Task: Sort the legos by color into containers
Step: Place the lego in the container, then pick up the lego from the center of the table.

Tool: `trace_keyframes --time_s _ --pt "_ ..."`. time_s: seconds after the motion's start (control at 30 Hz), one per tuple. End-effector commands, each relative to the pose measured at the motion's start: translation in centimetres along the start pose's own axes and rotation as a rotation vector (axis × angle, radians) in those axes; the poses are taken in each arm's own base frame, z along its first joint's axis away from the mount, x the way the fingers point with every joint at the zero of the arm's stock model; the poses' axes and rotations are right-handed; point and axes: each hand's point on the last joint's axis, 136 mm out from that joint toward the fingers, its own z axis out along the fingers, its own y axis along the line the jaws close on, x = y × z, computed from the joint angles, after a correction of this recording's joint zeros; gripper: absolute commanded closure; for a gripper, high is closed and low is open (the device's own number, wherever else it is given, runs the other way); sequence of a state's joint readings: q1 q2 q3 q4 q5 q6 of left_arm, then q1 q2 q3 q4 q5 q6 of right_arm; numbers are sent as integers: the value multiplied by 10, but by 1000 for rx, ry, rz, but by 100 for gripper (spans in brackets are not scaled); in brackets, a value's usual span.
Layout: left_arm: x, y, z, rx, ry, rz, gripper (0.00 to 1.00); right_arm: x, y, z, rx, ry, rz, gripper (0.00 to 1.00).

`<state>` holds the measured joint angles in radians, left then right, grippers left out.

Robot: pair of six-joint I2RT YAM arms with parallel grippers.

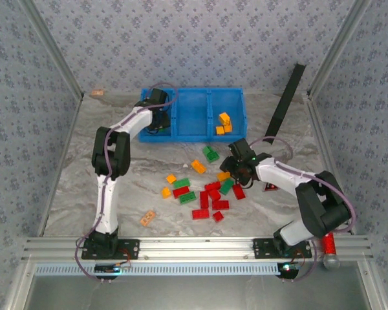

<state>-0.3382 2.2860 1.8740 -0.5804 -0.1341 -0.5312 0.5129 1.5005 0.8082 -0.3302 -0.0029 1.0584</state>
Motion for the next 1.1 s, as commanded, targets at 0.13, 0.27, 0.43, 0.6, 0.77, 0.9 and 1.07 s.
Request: trace_keyframes --time_s 0.13,0.27,0.43,0.6,0.77,0.9,1.07 --pt "-16 -8 -23 39 -33 11 47 -2 6 13 22 -1 12 33" --pt "-26 -11 -46 66 -68 13 47 1 4 22 34 11 12 36" --pt "-35 -15 -79 84 -110 40 46 3 4 31 50 20 -1 40" --pt "-39 -13 -106 90 -134 59 46 2 5 39 77 25 -34 45" --pt "-38 -7 -143 98 -173 78 45 4 4 47 111 37 -77 55" --pt "-15 13 -172 28 -137 150 45 0 0 46 146 27 -103 61" --pt "30 48 -203 -35 -100 235 44 -9 3 40 166 3 -161 66"
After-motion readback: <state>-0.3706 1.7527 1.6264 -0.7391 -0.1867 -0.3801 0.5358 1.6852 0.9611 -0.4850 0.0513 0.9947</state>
